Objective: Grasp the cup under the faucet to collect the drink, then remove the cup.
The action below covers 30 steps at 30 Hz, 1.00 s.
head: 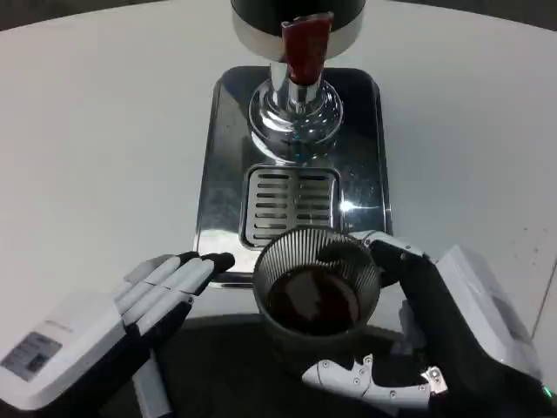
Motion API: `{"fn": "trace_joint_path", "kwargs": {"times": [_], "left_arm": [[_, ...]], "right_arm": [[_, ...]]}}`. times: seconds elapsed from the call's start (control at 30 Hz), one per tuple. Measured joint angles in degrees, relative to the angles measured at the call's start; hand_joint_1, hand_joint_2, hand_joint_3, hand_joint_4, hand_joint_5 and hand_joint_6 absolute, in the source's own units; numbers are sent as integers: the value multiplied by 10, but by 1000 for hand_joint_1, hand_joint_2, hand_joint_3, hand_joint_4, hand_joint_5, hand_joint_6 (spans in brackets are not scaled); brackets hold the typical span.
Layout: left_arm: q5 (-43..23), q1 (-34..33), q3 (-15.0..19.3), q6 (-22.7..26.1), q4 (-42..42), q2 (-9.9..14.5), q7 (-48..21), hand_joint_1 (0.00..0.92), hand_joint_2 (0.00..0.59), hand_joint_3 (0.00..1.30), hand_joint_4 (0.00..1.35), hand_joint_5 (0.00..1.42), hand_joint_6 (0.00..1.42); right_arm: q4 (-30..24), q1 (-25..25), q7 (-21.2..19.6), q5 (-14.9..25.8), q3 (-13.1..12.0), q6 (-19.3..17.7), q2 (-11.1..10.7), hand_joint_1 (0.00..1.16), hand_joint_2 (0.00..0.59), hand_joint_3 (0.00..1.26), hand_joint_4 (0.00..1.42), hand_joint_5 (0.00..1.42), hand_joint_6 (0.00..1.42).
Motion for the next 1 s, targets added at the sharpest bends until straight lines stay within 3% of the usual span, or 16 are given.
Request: {"fn": "trace_joint_path", "kwargs": {"times": [0.23,0.5,1.0], "left_arm": [[56,17,-2,59,-67,-4,23,123,38,0,0,0,0],[74,35,-17,127,-121,-6,24,128,38,0,0,0,0],[86,60,-29,176,-165,-6,25,123,40,0,0,0,0]], "right_arm": [[-9,23,6,0,10,-8,-4,1003,179,988,1209,1246,1422],[-22,35,15,-1,11,-20,-10,1003,175,988,1207,1246,1424],[-41,46,40,1,17,-24,-13,1005,168,988,1206,1245,1424]]}}
